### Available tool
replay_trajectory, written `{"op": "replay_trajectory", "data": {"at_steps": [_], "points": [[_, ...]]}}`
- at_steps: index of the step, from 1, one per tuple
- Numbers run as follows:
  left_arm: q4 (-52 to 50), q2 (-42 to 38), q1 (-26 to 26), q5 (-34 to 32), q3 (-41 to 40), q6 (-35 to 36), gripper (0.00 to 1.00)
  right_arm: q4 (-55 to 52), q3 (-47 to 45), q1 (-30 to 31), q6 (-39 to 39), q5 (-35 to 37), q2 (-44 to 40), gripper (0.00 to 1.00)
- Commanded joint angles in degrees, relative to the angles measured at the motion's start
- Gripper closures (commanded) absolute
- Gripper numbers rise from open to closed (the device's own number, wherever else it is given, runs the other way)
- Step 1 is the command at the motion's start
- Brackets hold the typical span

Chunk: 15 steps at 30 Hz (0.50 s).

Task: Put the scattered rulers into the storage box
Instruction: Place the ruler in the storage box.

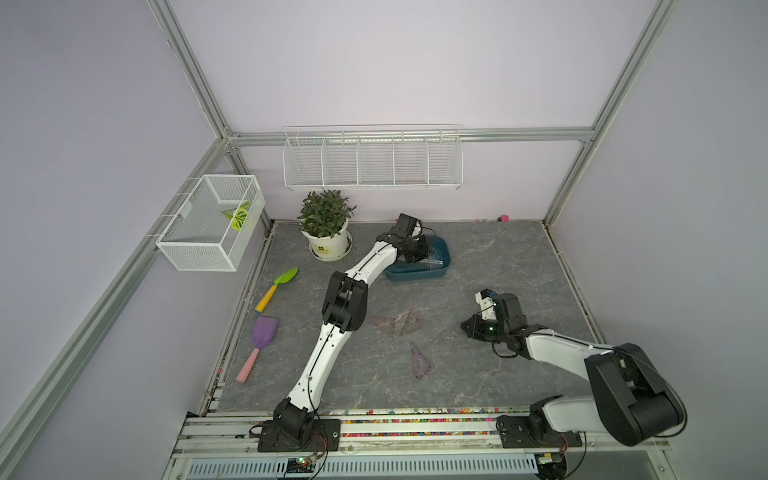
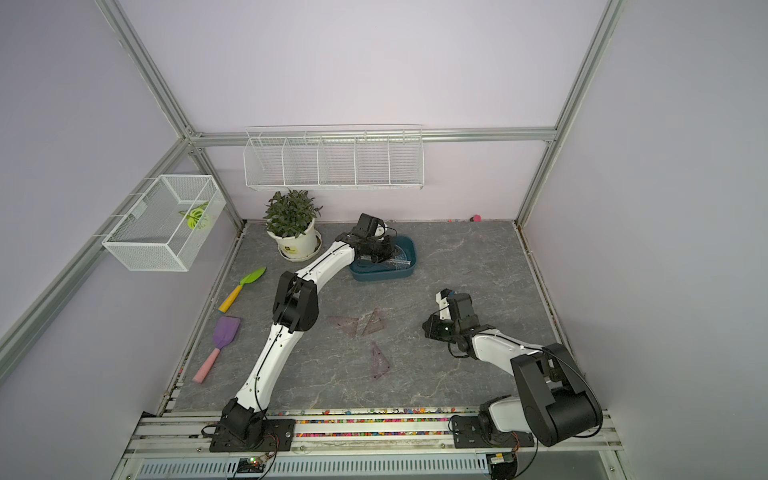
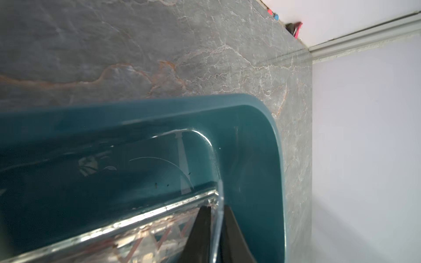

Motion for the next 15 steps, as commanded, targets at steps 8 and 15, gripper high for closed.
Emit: {"op": "replay_trajectory", "data": {"at_steps": [8,15], "points": [[-5.31,-1.64,-0.76,-2.66,1.73,4.57,0.72,1.10,-1.13,-0.31,-0.65,-0.87,-0.04,0.93],[-6.93,-5.62,-1.02,-5.32,0.36,8.19,0.54,1.04,-1.09,-0.24,-1.02,-0.56,-0.03,0.92]]}}
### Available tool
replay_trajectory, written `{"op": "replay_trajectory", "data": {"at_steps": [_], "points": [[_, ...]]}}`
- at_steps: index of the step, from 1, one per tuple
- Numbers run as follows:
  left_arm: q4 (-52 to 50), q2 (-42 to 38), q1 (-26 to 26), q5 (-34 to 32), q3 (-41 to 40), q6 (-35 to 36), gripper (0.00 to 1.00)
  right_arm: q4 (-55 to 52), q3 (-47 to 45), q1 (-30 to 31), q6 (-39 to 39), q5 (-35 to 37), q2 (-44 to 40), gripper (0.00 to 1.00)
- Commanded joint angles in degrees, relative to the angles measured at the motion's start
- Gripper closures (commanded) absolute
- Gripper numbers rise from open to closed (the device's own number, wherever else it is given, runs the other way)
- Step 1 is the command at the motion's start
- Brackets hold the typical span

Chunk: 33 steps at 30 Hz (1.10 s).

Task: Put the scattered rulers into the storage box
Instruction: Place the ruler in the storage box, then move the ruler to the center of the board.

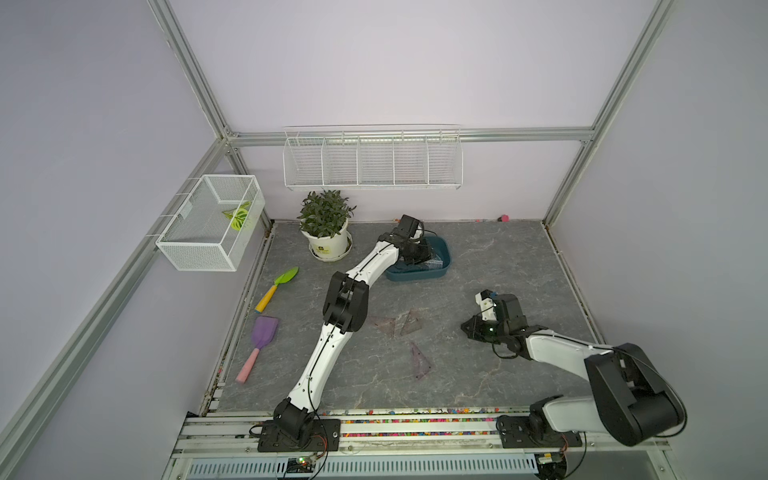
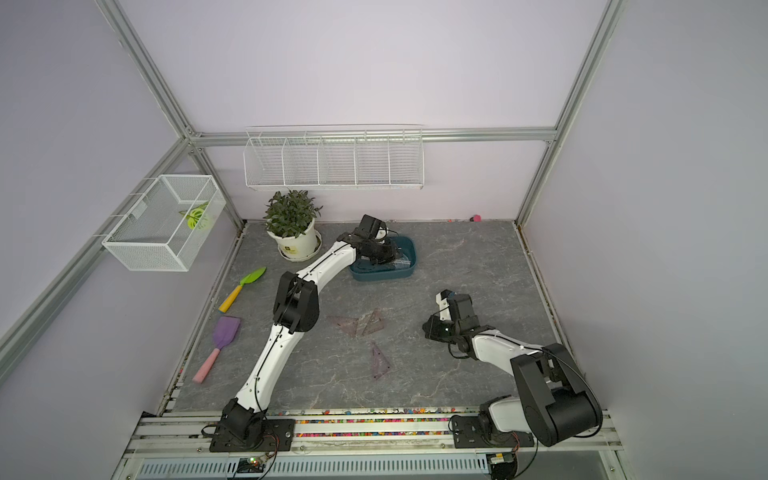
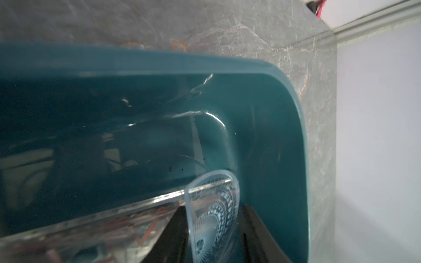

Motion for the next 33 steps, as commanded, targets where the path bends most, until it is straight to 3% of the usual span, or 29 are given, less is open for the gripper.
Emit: {"op": "replay_trajectory", "data": {"at_steps": [1,7,11,14,18,25,33], "points": [[-1.86,-5.00,-0.54,-1.57,-0.31,3.19,0.54,0.86,-0.81,-0.21,-1.15,-0.08,-0.07,0.91],[-2.38,-12.50,-0.92,-4.92,-9.18,5.51,0.53,-2.60,0.59,3.03,-3.87,5.29,-1.74,0.84],[-3.87,-19.97,-1.00,-7.24,-14.81,6.44,0.53,-8.45,1.25,11.80,-5.12,16.96,-6.11,0.71],[-0.76,-29.58,-1.09,-9.35,-26.63,5.71,0.53,-11.73,0.75,18.86,-4.51,21.12,-10.27,0.67],[3.66,-40.60,-1.09,-8.48,-41.69,4.09,0.54,-11.74,-0.77,32.59,-6.02,27.78,-15.18,0.52],[7.70,-52.94,-0.85,-10.83,-58.47,3.10,0.54,-17.23,8.22,47.16,-2.57,40.40,-2.55,0.30],[8.39,-57.56,0.13,-11.04,-63.19,2.72,0.51,-20.65,14.59,49.74,-0.64,43.20,5.77,0.08]]}}
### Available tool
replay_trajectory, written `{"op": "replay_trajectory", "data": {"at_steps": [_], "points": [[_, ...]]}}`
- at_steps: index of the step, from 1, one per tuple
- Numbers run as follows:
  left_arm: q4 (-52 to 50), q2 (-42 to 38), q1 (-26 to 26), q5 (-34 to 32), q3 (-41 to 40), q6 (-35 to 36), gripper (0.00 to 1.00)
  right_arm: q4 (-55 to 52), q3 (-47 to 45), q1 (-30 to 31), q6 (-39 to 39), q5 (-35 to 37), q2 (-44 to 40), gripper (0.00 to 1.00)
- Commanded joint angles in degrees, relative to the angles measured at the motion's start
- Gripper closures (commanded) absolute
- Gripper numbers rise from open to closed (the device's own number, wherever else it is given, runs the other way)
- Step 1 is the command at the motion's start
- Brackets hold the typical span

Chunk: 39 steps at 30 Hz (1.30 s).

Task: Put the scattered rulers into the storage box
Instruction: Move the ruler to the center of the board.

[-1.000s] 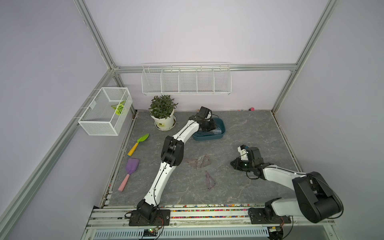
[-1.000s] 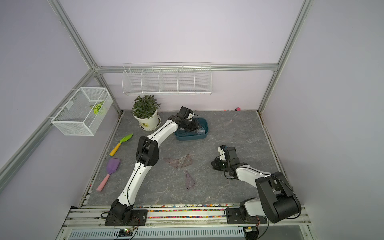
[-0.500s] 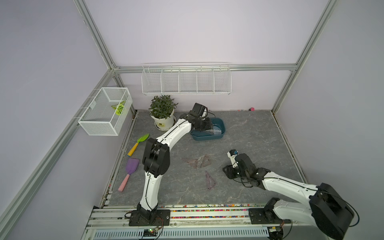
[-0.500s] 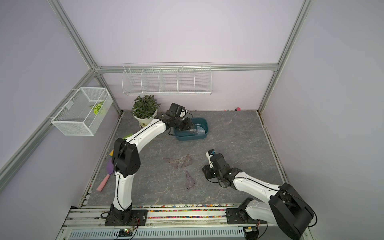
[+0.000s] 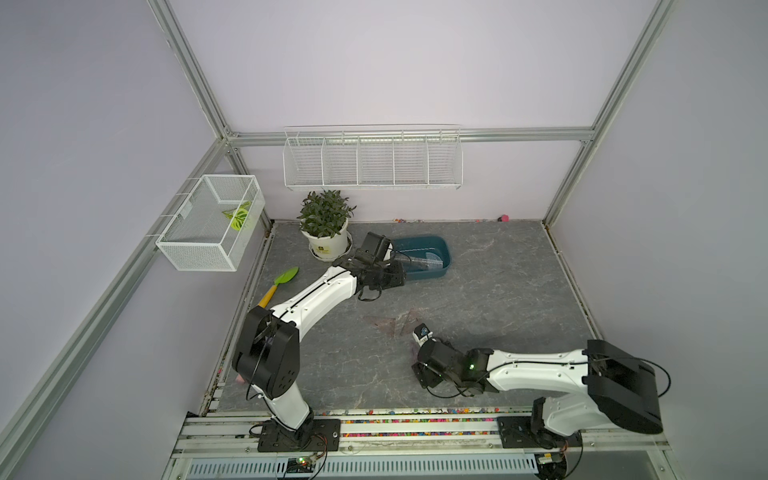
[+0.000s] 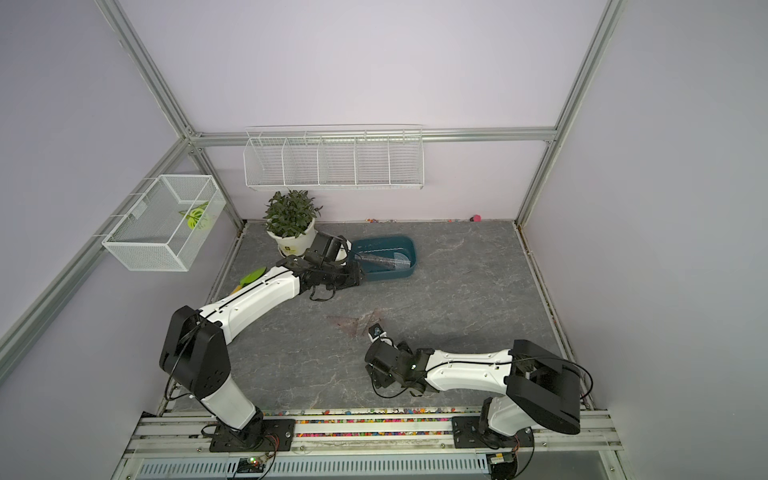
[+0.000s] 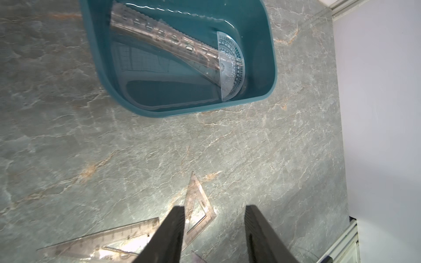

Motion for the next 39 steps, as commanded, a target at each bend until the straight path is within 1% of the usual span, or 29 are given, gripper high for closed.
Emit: {"op": "replay_trajectory", "data": {"at_steps": [1,5,7,10,14,21,24,33,39], "points": [[2.03,-2.05,0.51,-0.71,-0.68,-0.12,0.51,-2.85,1.92,0.19,1.08,2.80,1.56,0.08],[2.42,-1.98,0.79,0.06,-1.17,-0.27,0.51,-3.10,4.18,0.36,0.97,1.46,5.04,0.10],[2.69,-1.79,0.96,0.87,-1.30,-0.40,0.51,-3.21,4.96,0.61,0.82,0.89,6.52,0.17],[2.98,-1.78,1.06,1.10,-1.50,-0.39,0.51,-3.50,5.58,0.72,0.82,0.08,8.08,0.24],[3.17,-1.59,1.40,1.80,-1.09,-0.54,0.51,-4.28,5.69,0.69,1.47,0.92,9.98,0.27],[2.48,-1.16,1.50,1.79,-0.29,-0.39,0.51,-5.07,4.69,0.63,3.81,4.13,9.29,0.40],[2.31,-0.46,1.49,2.21,0.24,-0.51,0.51,-4.24,3.20,-0.01,4.29,4.53,9.06,0.43],[2.64,1.61,1.50,3.13,0.87,-0.87,0.51,-0.60,-3.17,-5.72,3.10,3.24,4.50,0.49],[4.12,3.44,1.11,4.95,0.88,-1.52,0.51,1.78,-6.70,-12.00,0.46,2.19,1.47,0.51]]}}
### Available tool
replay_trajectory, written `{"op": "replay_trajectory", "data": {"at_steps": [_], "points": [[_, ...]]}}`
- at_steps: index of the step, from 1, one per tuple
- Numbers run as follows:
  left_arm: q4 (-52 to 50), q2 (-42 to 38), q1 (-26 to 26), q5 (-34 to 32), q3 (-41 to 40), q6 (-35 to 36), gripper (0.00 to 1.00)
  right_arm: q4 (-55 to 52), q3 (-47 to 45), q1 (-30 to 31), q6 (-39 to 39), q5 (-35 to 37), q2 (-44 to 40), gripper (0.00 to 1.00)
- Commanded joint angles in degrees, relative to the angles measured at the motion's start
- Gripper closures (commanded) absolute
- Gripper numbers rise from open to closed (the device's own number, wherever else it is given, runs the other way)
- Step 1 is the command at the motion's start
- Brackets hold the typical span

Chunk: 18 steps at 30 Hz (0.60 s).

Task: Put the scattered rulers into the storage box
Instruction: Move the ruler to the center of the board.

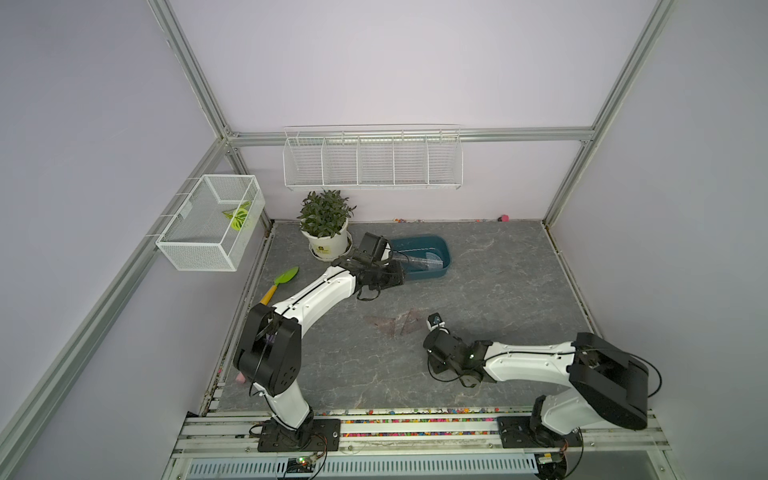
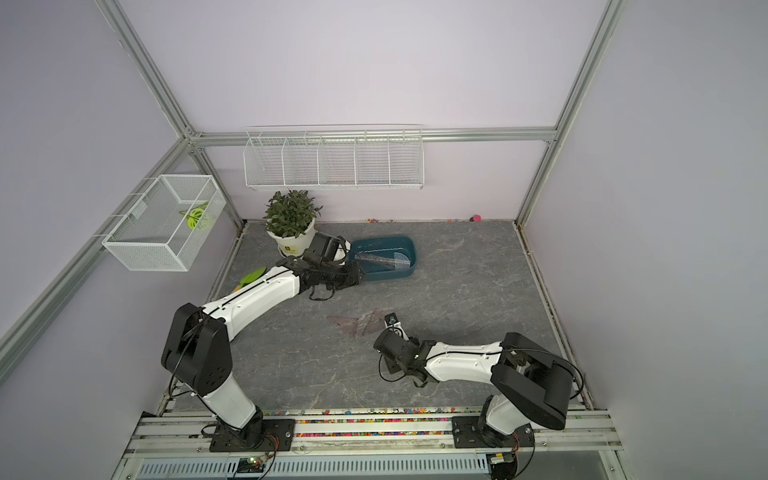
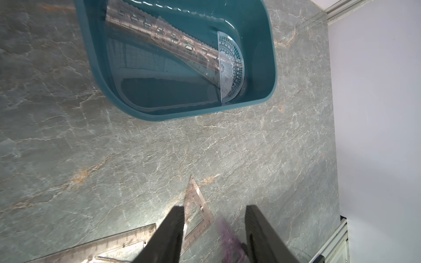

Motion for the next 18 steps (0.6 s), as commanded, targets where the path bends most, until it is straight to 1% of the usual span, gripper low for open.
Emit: {"op": "replay_trajectory", "data": {"at_steps": [1,8,10,13,16,18], "points": [[1.75,1.82,-0.24,1.71,1.64,-0.68,0.51,-2.12,-3.37,-3.68,-2.79,-0.61,-0.64,0.51],[1.86,4.32,-1.12,2.78,2.49,-0.93,0.51,0.24,-3.20,-11.07,-7.53,-6.07,-1.91,0.53],[1.94,4.98,-1.83,2.90,2.77,-0.70,0.51,-0.42,-2.17,-12.97,-7.41,-8.40,-2.32,0.53],[1.86,6.60,-3.01,2.93,1.82,-0.29,0.50,-2.51,-0.06,-15.25,-6.23,-13.76,-4.53,0.51],[4.65,7.49,-3.51,6.34,-1.10,-0.80,0.50,-3.35,-0.16,-17.81,-4.53,-18.72,-8.46,0.49],[5.11,8.14,-4.42,8.44,-1.48,-0.20,0.50,-3.45,-1.30,-19.73,-3.71,-21.16,-11.30,0.49]]}}
